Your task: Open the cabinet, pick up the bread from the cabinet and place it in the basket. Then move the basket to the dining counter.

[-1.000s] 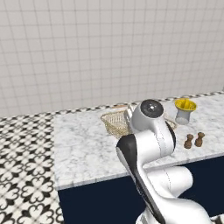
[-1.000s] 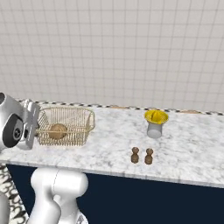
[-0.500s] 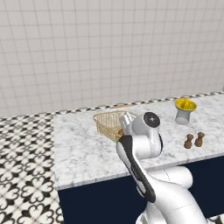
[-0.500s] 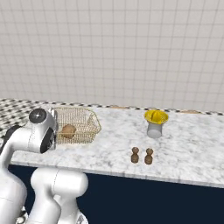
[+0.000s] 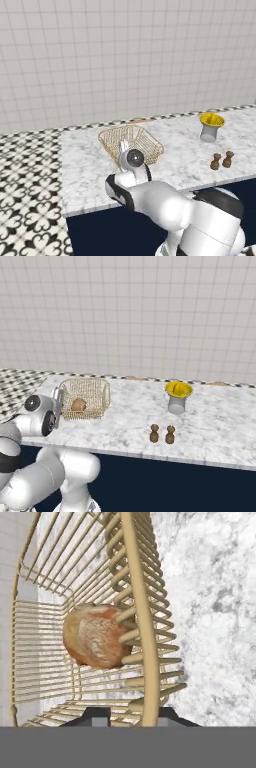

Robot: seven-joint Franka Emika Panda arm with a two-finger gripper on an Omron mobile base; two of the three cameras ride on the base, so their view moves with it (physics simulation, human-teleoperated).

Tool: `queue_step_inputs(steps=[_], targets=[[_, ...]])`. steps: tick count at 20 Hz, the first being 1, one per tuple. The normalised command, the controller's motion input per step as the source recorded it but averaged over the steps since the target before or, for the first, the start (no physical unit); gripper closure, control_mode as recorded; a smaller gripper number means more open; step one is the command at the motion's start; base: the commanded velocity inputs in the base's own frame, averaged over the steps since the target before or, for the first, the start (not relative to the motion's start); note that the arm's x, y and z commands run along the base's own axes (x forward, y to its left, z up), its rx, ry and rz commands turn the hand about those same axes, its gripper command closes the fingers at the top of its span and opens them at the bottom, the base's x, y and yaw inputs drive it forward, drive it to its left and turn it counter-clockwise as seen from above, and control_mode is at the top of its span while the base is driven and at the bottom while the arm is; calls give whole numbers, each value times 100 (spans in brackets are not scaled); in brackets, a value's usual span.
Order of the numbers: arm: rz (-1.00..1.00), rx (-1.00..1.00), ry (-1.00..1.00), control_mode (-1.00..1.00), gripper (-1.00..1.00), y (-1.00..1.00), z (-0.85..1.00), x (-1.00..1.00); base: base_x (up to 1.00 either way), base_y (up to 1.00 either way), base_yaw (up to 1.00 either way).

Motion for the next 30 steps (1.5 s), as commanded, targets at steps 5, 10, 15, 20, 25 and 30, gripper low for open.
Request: queue_step_inputs(steps=[5, 10, 15, 20, 25, 30], targets=[[-5, -1, 11, -100, 100, 12, -27, 30, 0, 0, 0], [-1, -1, 5, -100, -100, 16, -10, 8, 0, 0, 0], [0, 0, -20, -100, -100, 0, 40, -24, 0, 0, 0], [0, 0, -27, -100, -100, 0, 80, -42, 0, 0, 0], [0, 0, -26, -100, -100, 0, 100, -36, 0, 0, 0], [0, 0, -24, -100, -100, -5, 100, -32, 0, 0, 0]])
